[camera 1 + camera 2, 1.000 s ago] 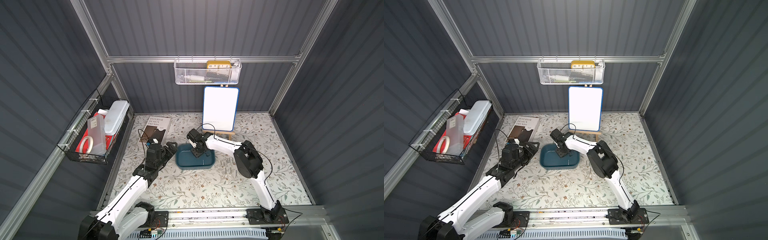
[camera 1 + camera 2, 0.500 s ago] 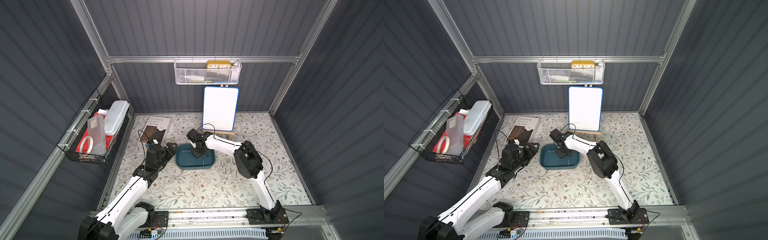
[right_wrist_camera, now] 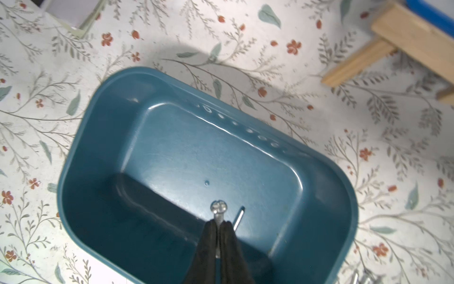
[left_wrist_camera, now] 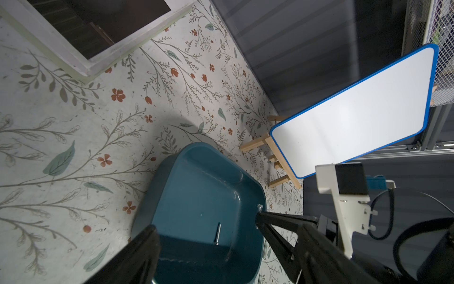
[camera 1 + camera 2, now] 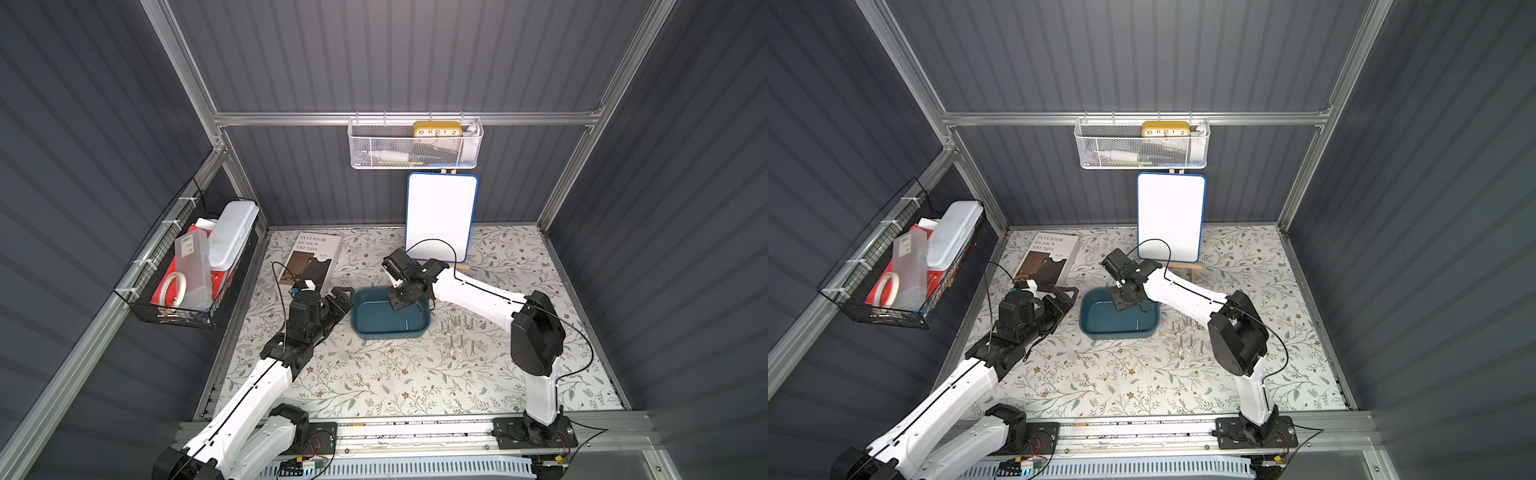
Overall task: Take out the screws from the storage box
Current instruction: Pick up the screw from the storage box.
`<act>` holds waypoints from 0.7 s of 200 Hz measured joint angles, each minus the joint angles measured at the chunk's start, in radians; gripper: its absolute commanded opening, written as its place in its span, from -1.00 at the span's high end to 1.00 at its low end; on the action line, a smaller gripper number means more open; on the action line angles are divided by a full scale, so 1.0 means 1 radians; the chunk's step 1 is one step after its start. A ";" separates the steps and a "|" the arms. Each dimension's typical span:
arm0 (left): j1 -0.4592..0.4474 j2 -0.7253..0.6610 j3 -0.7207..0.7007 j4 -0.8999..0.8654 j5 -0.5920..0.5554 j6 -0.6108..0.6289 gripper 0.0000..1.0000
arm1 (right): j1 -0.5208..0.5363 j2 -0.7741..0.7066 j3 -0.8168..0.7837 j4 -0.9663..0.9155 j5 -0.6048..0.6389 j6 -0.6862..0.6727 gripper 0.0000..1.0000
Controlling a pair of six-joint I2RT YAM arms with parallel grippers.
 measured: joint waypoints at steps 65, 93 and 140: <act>0.000 0.004 0.002 -0.007 0.000 0.003 -0.82 | -0.049 -0.386 -0.372 0.031 0.061 0.128 0.92; 0.000 0.009 0.002 -0.007 0.001 0.004 -0.82 | -0.075 -0.551 -0.525 0.035 0.087 0.173 0.90; 0.000 0.036 0.002 0.005 0.012 0.005 -0.81 | -0.067 -0.607 -0.671 0.033 0.060 0.227 0.88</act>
